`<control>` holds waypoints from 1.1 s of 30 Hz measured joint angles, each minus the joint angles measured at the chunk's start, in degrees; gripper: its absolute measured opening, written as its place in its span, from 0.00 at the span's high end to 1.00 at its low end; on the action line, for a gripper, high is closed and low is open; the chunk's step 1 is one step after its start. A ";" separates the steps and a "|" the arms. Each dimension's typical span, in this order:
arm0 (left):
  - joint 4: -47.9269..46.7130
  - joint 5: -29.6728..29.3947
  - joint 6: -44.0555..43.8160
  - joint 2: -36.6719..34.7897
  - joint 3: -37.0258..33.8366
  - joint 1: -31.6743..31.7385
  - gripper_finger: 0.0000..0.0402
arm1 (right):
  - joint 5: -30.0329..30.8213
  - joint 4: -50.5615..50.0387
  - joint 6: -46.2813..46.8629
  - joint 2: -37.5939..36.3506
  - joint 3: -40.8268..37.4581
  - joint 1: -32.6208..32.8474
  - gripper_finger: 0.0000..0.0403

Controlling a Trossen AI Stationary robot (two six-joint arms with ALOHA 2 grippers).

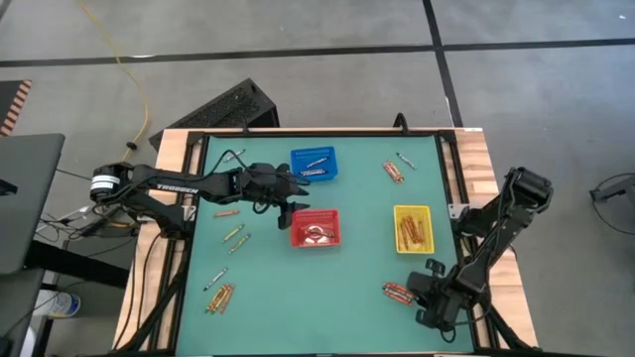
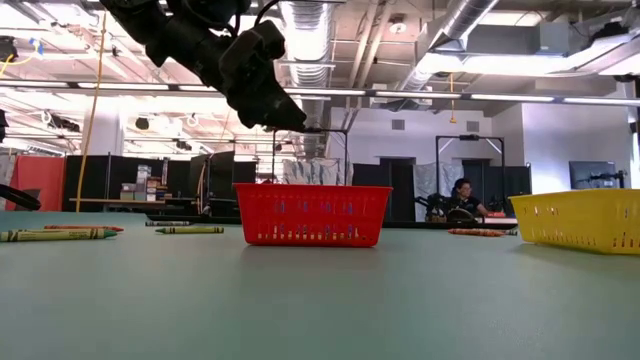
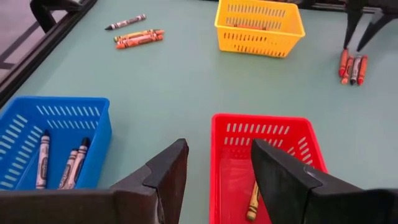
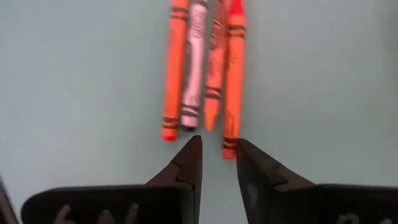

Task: Sort crayons
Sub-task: Put the orange crayon into the yellow bin

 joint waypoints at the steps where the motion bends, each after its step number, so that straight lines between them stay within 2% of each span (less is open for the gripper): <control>1: 0.07 -0.15 -0.03 0.01 0.00 0.00 0.58 | 0.00 0.10 -1.83 0.00 0.15 -0.23 0.77; 9: -0.58 -0.44 -0.11 0.01 0.00 -0.02 0.58 | 0.15 -0.11 -10.05 0.02 0.20 -1.18 0.80; 14: -0.57 -0.48 0.04 0.01 0.00 0.00 0.58 | 0.18 0.15 -9.79 0.63 0.20 -0.45 0.83; 20: -0.67 -0.63 0.68 0.01 0.00 0.00 0.58 | 1.43 1.12 -9.73 7.51 0.80 1.28 0.84; 24: -0.66 -0.63 0.67 0.01 0.00 0.00 0.58 | 1.70 -1.44 -6.13 9.33 2.14 1.33 0.85; 33: -0.27 -0.42 -2.00 0.01 -0.13 -1.12 0.58 | 2.04 -6.58 -4.86 3.30 4.25 -0.71 0.97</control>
